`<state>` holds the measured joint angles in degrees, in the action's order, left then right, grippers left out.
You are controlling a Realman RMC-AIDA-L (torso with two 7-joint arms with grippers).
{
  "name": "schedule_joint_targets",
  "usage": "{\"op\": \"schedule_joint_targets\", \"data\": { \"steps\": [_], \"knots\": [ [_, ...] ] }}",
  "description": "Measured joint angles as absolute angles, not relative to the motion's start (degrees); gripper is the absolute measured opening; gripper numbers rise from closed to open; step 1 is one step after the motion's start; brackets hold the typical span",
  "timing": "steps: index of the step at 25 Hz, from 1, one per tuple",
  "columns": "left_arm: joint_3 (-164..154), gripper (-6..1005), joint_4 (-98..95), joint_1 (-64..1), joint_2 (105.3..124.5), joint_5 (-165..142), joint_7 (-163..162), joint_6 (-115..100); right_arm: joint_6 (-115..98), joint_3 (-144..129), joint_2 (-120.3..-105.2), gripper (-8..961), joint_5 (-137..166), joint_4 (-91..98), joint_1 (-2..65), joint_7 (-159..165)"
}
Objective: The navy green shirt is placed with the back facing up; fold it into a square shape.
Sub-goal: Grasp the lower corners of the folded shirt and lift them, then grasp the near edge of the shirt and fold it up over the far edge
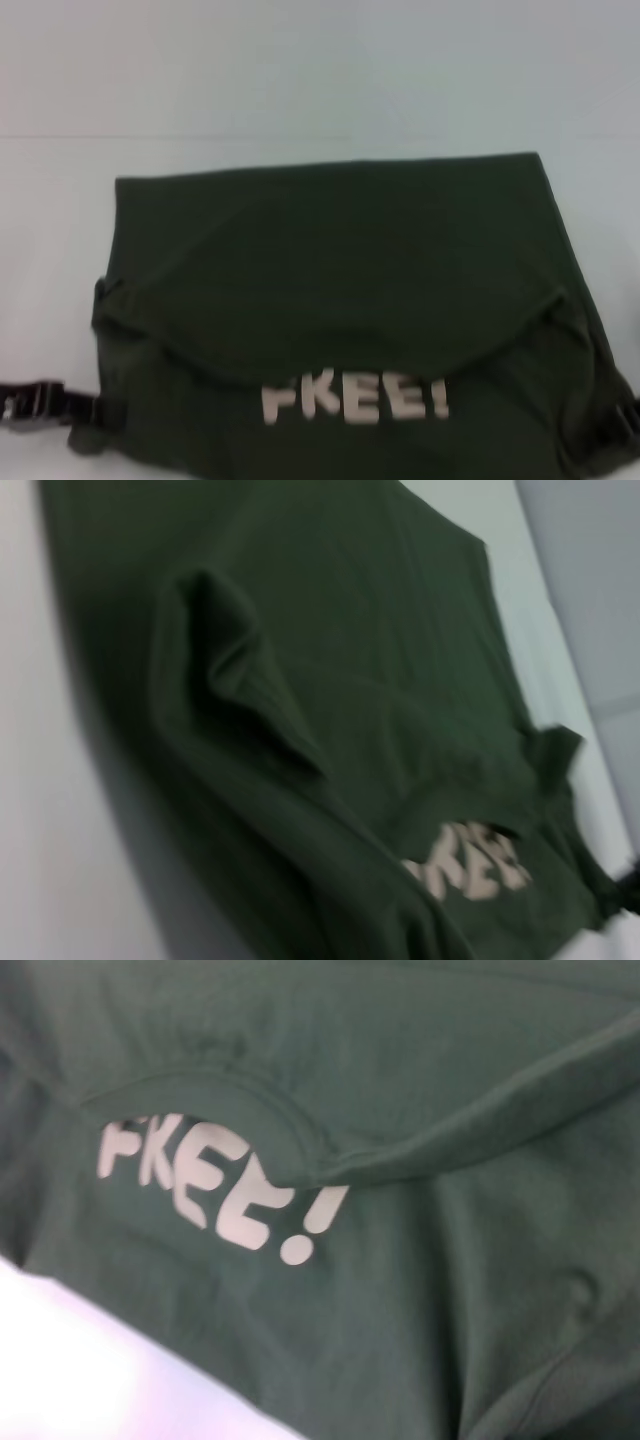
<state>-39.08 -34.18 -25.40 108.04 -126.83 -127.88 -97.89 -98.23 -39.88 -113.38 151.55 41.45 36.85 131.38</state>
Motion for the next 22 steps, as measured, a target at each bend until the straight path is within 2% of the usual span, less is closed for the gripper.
{"op": "schedule_joint_targets", "data": {
  "steps": [4, 9, 16, 18, 19, 22],
  "knots": [
    [-38.0, 59, -34.5, -24.8, 107.26, -131.3, -127.8, -106.1, -104.4, -40.0, -113.64, 42, 151.5, 40.9, 34.2, 124.9],
    [-36.8, 59, -34.5, -24.5, 107.45, -135.7, -127.6, -110.6, -107.5, -40.3, -114.29, 42, 151.7, 40.3, 31.5, 119.1],
    [-35.7, 60, -34.2, -25.3, 107.17, -135.5, -127.9, -111.2, -106.1, -38.9, -114.3, 42, 151.5, 38.0, 32.1, 118.5],
    [-33.6, 60, -34.0, -26.0, 107.09, -135.2, -127.9, -111.6, -106.0, -36.6, -113.98, 42, 151.2, 37.0, 32.7, 118.7],
    [-32.1, 60, -34.0, -26.4, 107.08, -135.1, -127.9, -111.9, -106.4, -33.4, -113.22, 42, 150.8, 35.3, 33.6, 119.4],
    [-28.5, 60, -33.9, -27.6, 107.06, -135.1, -128.2, -112.0, -106.3, -30.3, -112.36, 42, 150.1, 34.0, 34.3, 121.0]
  ]
}}
